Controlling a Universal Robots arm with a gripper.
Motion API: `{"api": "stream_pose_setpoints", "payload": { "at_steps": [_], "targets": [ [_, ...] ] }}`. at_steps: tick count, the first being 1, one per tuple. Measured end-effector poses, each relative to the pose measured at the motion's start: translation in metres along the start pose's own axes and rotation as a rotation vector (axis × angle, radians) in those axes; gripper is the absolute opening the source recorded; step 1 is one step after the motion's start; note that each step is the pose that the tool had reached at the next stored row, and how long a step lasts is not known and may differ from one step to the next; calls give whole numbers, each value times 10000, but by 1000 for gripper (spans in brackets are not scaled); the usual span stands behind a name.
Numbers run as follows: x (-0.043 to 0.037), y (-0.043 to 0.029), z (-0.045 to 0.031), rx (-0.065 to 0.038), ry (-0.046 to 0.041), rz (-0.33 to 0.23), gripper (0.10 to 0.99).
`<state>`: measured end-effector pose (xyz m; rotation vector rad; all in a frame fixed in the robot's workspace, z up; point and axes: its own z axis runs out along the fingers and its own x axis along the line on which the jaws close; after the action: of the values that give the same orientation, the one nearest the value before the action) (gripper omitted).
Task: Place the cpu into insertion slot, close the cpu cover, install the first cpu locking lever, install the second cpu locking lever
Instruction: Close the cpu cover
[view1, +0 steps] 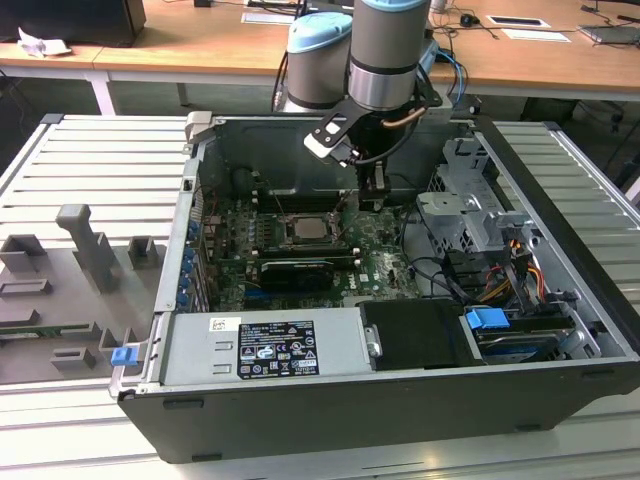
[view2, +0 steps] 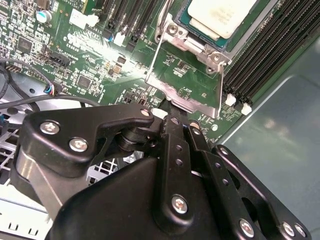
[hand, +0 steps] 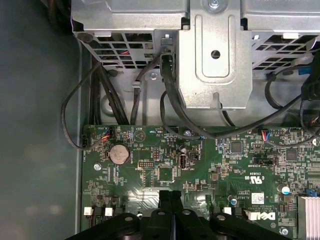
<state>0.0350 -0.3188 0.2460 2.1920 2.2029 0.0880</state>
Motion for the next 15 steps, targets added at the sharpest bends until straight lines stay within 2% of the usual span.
{"api": "stream_pose_setpoints", "payload": {
  "at_steps": [15],
  "targets": [
    [0,-46,-3,0,0,-1,106]
  ]
}}
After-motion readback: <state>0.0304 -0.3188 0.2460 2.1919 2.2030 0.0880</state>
